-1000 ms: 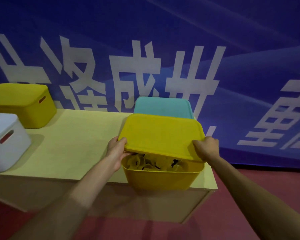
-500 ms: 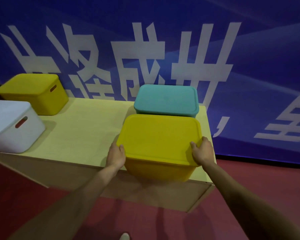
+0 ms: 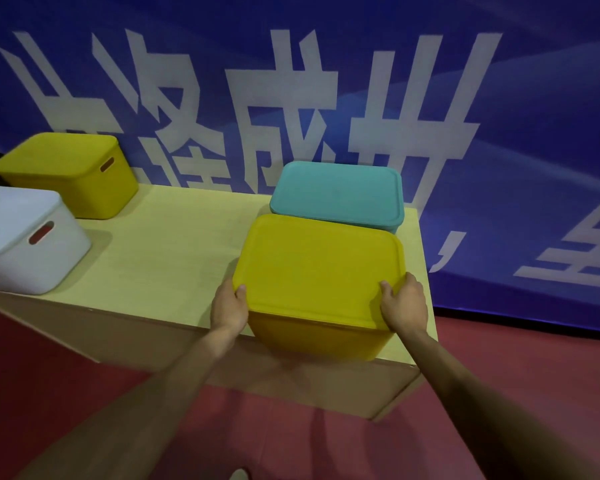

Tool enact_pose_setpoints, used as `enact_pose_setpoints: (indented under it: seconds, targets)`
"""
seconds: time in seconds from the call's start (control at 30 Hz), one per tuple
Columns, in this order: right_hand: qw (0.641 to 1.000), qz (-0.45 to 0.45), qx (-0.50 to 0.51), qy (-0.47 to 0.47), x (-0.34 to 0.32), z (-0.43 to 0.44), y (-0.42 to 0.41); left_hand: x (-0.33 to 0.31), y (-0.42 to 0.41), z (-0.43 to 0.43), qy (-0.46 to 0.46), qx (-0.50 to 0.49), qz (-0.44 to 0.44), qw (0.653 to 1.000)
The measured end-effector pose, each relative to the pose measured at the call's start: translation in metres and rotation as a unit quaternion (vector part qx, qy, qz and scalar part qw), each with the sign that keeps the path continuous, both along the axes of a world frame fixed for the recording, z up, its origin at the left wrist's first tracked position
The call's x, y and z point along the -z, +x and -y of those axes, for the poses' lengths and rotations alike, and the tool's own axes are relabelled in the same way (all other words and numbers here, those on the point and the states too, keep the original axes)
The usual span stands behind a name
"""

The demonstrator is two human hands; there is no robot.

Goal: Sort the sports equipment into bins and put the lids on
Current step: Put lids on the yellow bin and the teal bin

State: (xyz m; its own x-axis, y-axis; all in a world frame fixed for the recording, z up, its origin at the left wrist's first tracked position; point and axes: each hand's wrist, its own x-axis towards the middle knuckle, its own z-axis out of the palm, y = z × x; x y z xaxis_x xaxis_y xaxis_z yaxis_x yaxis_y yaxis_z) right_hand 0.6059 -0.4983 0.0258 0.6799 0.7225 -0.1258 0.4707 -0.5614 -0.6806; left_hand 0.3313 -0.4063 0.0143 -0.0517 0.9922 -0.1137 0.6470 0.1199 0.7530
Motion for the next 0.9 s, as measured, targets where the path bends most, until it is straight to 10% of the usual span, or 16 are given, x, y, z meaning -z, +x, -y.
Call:
enact_pose_setpoints:
  seconds: [0.3, 0.6, 0.9]
  targets:
    - [1.0, 0.013, 0.01, 0.007, 0.011, 0.001, -0.006, 0.012, -0.003, -0.011, -0.02, 0.042, 0.04, 0.998]
    - [0.991, 0.111, -0.011, -0.075, 0.011, -0.002, -0.011, 0.01, -0.017, -0.018, 0.086, 0.218, -0.255, 0.938]
    - [0.976, 0.134, -0.015, -0.174, -0.004, -0.003, -0.009, -0.037, -0.023, -0.043, 0.056, 0.308, -0.34, 0.887]
